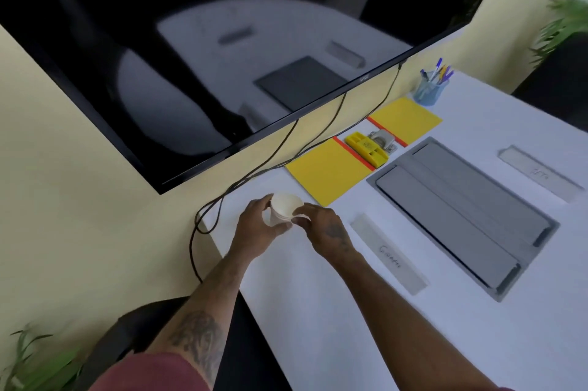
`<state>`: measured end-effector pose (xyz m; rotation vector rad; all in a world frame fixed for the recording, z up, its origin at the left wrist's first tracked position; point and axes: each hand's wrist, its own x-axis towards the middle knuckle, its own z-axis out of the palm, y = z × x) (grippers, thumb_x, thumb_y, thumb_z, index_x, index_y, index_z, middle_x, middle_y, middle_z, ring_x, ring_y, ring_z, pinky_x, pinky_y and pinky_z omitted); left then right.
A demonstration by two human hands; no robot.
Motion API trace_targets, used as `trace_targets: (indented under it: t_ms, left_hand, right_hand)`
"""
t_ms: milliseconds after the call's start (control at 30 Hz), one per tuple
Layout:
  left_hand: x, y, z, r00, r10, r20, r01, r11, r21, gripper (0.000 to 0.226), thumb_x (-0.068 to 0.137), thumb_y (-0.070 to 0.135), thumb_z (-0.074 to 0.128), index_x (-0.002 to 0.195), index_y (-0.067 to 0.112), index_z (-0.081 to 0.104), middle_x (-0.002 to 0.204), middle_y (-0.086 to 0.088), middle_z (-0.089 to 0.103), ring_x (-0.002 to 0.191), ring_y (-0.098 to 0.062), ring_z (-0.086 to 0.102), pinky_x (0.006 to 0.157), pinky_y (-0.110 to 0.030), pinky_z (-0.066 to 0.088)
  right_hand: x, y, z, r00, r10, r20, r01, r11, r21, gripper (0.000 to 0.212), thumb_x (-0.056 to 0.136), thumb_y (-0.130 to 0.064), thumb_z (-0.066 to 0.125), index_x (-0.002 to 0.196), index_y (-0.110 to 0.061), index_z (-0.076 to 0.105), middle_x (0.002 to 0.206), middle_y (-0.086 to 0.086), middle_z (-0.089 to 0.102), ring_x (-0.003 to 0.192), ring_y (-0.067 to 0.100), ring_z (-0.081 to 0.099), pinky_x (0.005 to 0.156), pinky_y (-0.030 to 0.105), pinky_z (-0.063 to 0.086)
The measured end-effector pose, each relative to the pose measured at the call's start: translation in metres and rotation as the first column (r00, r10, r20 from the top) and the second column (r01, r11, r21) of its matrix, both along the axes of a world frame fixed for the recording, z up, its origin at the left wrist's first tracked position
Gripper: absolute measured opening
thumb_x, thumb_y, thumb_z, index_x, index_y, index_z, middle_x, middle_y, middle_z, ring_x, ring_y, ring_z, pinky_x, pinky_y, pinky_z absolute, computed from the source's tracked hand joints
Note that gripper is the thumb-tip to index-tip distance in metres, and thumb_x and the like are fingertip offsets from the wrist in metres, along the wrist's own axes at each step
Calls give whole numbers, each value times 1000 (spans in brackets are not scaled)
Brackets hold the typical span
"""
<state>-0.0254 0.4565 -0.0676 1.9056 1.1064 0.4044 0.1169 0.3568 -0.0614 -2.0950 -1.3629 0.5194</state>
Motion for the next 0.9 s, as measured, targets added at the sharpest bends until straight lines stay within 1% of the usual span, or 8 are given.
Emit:
trace_targets:
  t_ms: [67,133,233,367,467,600,767,900]
  left_hand:
    - [11,-28,15,998,-7,63,7,1000,-3,83,70,32,87,142,24,47,136,4,53,123,-9,47,97,-26,40]
    - [21,-60,32,991,-24,135,24,1000,-1,85,67,34,89,141,26,47,137,9,54,123,-7,48,98,-28,44]
    - [35,-107,59,972,-77,220,75,997,18,84,67,35,90,139,27,48,133,11,58,120,-10,53,96,-29,50]
    - [40,-168,90,952,-92,293,96,995,2,82,71,38,86,140,32,42,128,17,52,114,-7,52,83,-7,45]
    - [37,-209,106,940,-82,332,86,996,4,77,73,39,84,135,39,39,124,16,53,112,-8,53,77,-2,45]
    - [27,-249,119,934,-70,351,79,997,-11,81,74,41,83,140,33,37,128,9,55,114,-13,55,85,-17,50]
    - [9,-283,133,926,-97,365,105,994,-1,73,76,42,81,132,41,35,125,10,55,111,-11,56,74,-8,51]
    - [-7,-303,138,920,-124,371,133,991,0,72,76,45,80,131,42,35,123,10,56,109,-11,57,79,-16,53]
  right_hand:
    - [10,-31,14,998,-36,-54,37,999,28,25,97,-40,55,106,-23,71,112,-3,72,100,23,63,76,31,47]
    - [18,-64,30,995,-61,-80,66,996,60,23,98,-39,53,101,-24,71,105,-5,72,93,18,63,70,27,42]
    - [26,-113,62,993,-83,-79,90,991,98,21,99,-35,53,100,-23,71,101,-7,73,88,13,63,69,23,40]
    - [34,-174,110,997,-61,-48,65,992,104,23,100,-29,55,109,-17,73,111,-1,74,97,18,65,81,29,49]
    - [33,-214,141,1000,-7,-22,9,994,109,25,100,-28,55,108,-13,73,110,1,74,95,20,66,83,31,50]
    - [19,-254,170,1000,27,6,-28,994,106,24,100,-25,55,108,-11,73,107,3,74,94,19,66,84,28,49]
    - [-5,-289,186,999,-16,41,12,995,103,25,100,-27,54,103,-12,74,103,3,75,93,22,66,84,35,50]
    - [-23,-313,188,997,-48,62,41,993,112,25,100,-28,55,97,-13,74,99,3,75,90,22,66,82,37,51]
